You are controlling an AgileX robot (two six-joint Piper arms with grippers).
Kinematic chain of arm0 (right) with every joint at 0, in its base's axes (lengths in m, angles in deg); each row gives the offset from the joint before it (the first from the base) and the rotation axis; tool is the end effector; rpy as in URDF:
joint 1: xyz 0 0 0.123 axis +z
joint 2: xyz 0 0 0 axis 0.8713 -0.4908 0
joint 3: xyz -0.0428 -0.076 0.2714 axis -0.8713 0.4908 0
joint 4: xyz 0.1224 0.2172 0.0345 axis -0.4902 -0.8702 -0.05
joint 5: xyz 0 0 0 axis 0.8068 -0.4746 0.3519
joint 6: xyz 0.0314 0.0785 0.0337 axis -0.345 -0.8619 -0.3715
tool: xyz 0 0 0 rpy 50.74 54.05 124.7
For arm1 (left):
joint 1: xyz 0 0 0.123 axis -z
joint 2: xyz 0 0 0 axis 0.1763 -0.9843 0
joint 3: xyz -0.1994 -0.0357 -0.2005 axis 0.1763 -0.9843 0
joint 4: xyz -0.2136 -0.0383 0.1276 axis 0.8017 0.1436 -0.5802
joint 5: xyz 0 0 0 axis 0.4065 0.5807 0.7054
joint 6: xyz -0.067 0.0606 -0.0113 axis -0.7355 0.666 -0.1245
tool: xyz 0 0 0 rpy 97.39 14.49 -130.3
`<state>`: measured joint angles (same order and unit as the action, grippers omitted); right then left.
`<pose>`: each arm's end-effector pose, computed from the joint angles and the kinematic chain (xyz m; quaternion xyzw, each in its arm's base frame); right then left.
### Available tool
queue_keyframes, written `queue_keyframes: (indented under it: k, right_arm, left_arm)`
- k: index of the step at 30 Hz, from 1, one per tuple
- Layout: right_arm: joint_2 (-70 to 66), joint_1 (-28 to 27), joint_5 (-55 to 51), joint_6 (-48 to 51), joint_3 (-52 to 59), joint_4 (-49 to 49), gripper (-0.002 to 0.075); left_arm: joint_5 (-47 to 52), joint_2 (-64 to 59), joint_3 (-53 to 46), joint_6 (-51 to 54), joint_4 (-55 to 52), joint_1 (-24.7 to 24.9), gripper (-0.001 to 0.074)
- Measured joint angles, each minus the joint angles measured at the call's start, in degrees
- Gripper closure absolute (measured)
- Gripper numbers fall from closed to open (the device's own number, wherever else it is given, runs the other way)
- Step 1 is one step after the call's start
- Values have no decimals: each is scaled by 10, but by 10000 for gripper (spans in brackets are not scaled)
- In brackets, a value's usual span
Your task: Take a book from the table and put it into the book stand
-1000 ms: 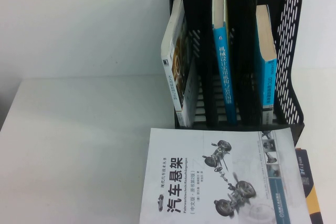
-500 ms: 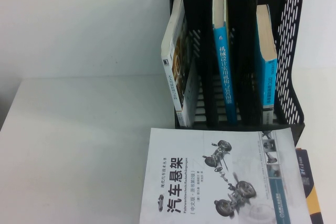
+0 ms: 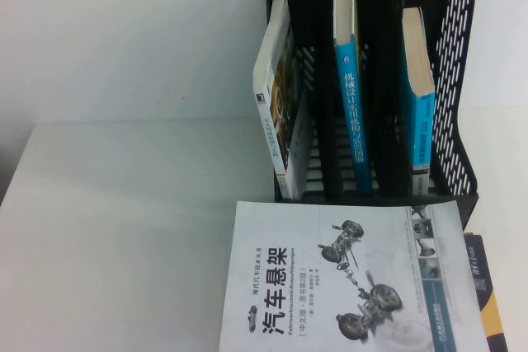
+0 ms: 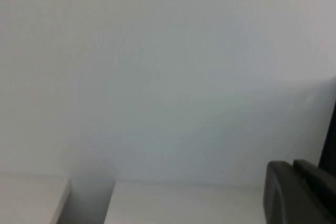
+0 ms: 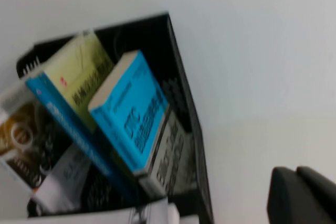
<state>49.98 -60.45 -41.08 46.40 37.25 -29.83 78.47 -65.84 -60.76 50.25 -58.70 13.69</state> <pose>0.0622 0.0054 0.3114 0.0684 0.7335 0.1029 0.6683 0.0566 -0.0040 0.3310 -0.0382 0.6776 -0.0904 0.7289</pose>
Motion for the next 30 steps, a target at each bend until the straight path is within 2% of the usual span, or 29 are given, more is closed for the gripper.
queue_keyframes:
  k: [6,11,19,23,30]
  right_arm:
    - [-127,0,-113,0,-48,-78,728]
    - [-207,0,-114,13,-44,-110,728]
    - [-328,0,-103,28,-42,-218,728]
    - [-391,0,-103,105,-42,-286,728]
    - [-498,0,-182,369,-50,-420,728]
  left_arm:
    - [87,-100,5,-25,69,0,739]
    - [121,-185,5,-34,195,0,739]
    - [147,-284,5,-35,265,0,739]
    - [162,-320,5,-36,299,0,739]
    - [168,-370,5,36,372,0,739]
